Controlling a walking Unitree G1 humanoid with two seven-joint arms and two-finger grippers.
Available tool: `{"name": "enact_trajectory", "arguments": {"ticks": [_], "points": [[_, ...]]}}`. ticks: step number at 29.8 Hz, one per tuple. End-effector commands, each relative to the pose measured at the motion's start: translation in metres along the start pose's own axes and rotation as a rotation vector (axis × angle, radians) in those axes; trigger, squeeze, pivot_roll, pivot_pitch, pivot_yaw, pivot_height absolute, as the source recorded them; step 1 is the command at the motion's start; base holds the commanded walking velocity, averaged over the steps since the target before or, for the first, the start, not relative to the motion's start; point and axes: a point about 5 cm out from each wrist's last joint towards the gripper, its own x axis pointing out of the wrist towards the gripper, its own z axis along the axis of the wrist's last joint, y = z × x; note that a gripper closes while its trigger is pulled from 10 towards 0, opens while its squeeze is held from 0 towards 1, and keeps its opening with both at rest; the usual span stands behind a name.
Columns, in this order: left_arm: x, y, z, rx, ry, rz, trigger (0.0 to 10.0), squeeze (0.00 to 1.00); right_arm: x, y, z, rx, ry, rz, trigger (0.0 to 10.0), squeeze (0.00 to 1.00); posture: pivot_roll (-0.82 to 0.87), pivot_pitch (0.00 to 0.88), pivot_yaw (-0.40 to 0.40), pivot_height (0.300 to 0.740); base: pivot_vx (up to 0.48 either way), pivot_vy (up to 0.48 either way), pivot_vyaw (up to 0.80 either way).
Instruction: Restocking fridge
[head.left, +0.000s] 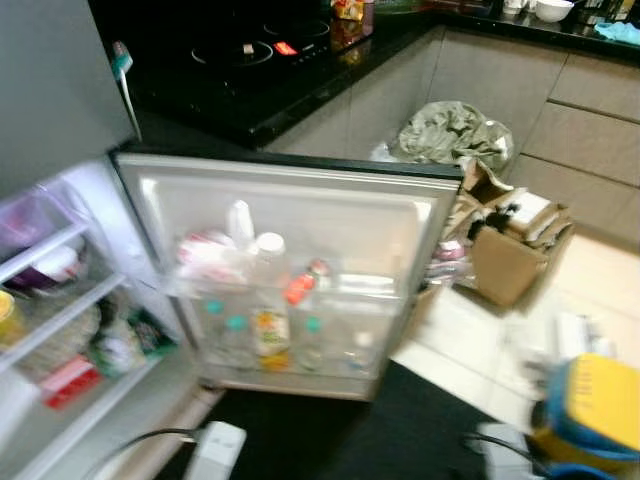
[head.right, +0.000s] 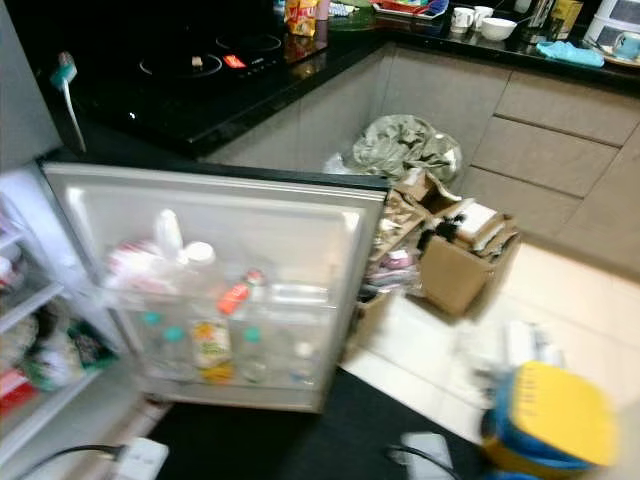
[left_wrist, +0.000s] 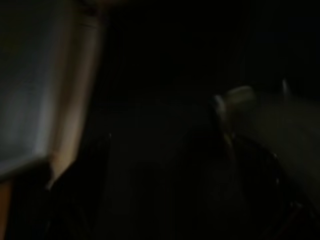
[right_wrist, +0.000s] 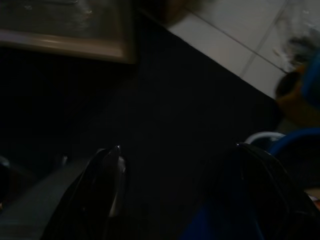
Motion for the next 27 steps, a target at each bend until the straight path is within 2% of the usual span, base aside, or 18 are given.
{"name": "enact_trajectory", "arguments": {"ticks": [1, 9, 17, 27], "points": [[-0.002, 0.000, -0.008, 0.003, 0.039, 0.000, 10.0, 0.00, -0.001, -0.007, 0.002, 0.000, -0.008, -0.020, 10.0, 0.00, -0.04, 0.010, -0.072, 0.740, 0.000, -0.352, 0.00], [-0.004, -0.003, -0.019, -0.006, 0.096, 0.008, 10.0, 0.00, -0.001, -0.009, 0.001, 0.003, -0.006, -0.027, 10.0, 0.00, -0.04, 0.007, -0.071, 0.740, 0.000, -0.039, 0.00], [-0.005, -0.001, -0.022, -0.010, 0.108, 0.012, 10.0, 0.00, -0.001, -0.009, 0.001, 0.009, -0.009, -0.025, 10.0, 0.00, -0.04, 0.009, -0.070, 0.740, 0.000, 0.000, 0.00], [-0.008, 0.016, -0.026, -0.015, 0.111, 0.030, 10.0, 0.00, -0.002, -0.009, 0.000, -0.017, 0.000, -0.024, 10.0, 0.00, -0.04, 0.011, -0.070, 0.740, 0.000, 0.000, 0.08]]}}
